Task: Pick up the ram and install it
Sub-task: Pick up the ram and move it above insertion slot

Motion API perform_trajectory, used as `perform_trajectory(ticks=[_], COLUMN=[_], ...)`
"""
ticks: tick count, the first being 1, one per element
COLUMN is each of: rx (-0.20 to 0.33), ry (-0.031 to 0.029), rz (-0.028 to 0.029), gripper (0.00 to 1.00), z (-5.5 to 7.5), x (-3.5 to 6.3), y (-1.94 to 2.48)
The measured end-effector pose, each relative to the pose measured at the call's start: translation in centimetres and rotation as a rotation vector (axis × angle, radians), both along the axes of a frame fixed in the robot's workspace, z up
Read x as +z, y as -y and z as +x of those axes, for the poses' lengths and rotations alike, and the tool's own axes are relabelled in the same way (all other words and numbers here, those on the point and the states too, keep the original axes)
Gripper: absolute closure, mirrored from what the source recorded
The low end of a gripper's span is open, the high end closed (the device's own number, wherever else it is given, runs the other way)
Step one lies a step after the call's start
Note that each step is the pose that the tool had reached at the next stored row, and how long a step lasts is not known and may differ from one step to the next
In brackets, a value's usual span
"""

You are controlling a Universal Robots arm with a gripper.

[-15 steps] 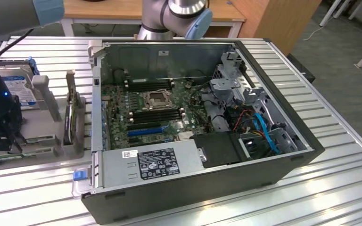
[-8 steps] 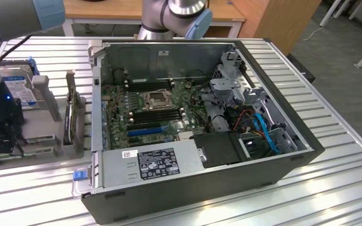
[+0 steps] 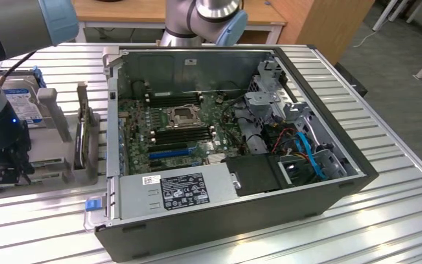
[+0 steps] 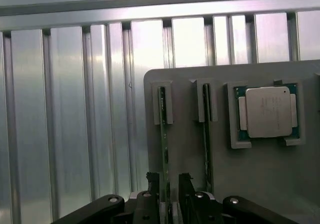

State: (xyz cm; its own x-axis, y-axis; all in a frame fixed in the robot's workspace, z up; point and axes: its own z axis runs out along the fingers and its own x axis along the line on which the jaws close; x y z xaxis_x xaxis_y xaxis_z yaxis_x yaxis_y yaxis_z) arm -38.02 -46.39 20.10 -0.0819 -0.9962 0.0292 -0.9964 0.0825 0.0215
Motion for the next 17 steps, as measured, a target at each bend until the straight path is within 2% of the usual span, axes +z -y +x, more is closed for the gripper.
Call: perform_trajectory(ticks=[11,17], rx=[0.03,0.03], ry=[0.0001,0.0001], rz=[-0.0001,-0.0003], gripper=[0.7,0.7], z=[0.0,0.0], x=[-0.13,-0.83], y=[0.0,0.0])
